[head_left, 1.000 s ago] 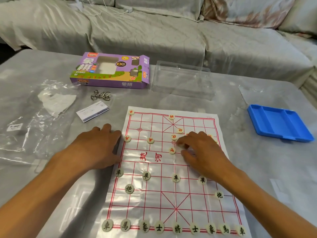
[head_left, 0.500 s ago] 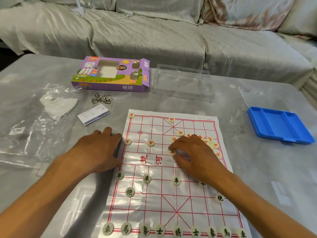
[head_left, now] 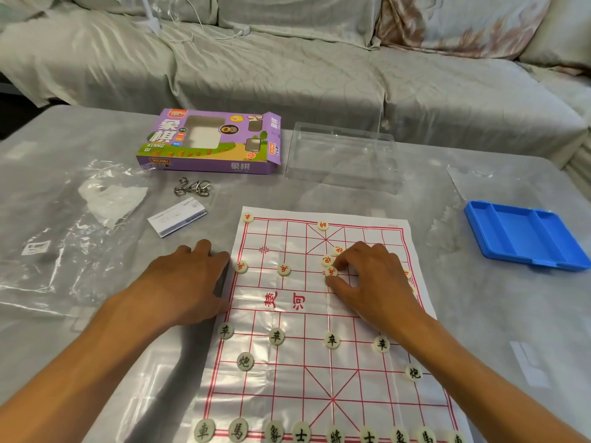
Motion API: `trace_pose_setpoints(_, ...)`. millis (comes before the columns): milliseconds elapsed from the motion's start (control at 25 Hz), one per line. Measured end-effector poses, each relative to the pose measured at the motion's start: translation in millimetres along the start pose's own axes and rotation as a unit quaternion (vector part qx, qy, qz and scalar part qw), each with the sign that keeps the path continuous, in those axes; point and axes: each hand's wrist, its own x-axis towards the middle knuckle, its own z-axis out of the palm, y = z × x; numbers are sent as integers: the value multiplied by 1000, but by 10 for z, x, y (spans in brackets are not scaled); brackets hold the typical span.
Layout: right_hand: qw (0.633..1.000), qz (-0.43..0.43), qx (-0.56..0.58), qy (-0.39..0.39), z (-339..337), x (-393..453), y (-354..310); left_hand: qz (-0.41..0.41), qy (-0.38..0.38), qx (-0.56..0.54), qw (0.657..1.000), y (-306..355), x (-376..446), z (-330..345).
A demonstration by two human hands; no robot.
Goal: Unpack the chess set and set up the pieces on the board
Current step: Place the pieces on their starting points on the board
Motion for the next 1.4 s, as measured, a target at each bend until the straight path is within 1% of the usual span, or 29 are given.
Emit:
trace_pose_setpoints(80,1000,-2,15,10,-87,29,56,-2,-1,3,1000,5,2,1)
trace_pose_setpoints(200,998,27,39,35,-268,65,232,0,-5,7,1000,8,2,-14)
trace_pose_setpoints(280,999,28,42,17,-282,35,269,-1,-6,9,1000,10,2,-7)
trace_pose_setpoints(400,999,-11,21,-31,-122,-38,139,-3,-12,6,1000,9,-1,-10)
trace_pose_setpoints(480,999,-32,8,-31,-40,-44,80,-3,-12,6,1000,18,-1,-19)
trace_pose_setpoints(600,999,-27,16,-15,-2,-10,81,-2,-14,5,1000,25,-5,-35)
trace_pose_setpoints(720,999,-25,16,-18,13,-14,43,-1,-14,8,1000,33,0,-27)
trace_pose_setpoints(840,1000,-18,20,-7,-218,1,93,2,-9,10,1000,19,-1,-18)
trace_pose_setpoints(920,999,10,27,14,-443,-15,275,7,-8,12,1000,15,4,-15)
trace_pose_setpoints(960,999,31,32,11,-535,-42,385,8,-7,13,1000,15,5,-14)
trace_pose_setpoints(1000,998,55,34,-9,-604,-73,483,10,-6,13,1000,16,5,-16)
trace_pose_setpoints(1080,992,91,25,-85,-675,-138,601,11,-5,11,1000,24,4,-17)
trace_pose_setpoints(1160,985,92,17,-142,-662,-148,600,11,-2,7,1000,19,-3,-11)
trace_pose_setpoints(1240,983,75,8,-164,-603,-133,566,12,2,1,1000,6,1,-6)
trace_pose_setpoints(1400,983,48,-5,-175,-475,-102,552,10,0,-13,1000,-18,17,12)
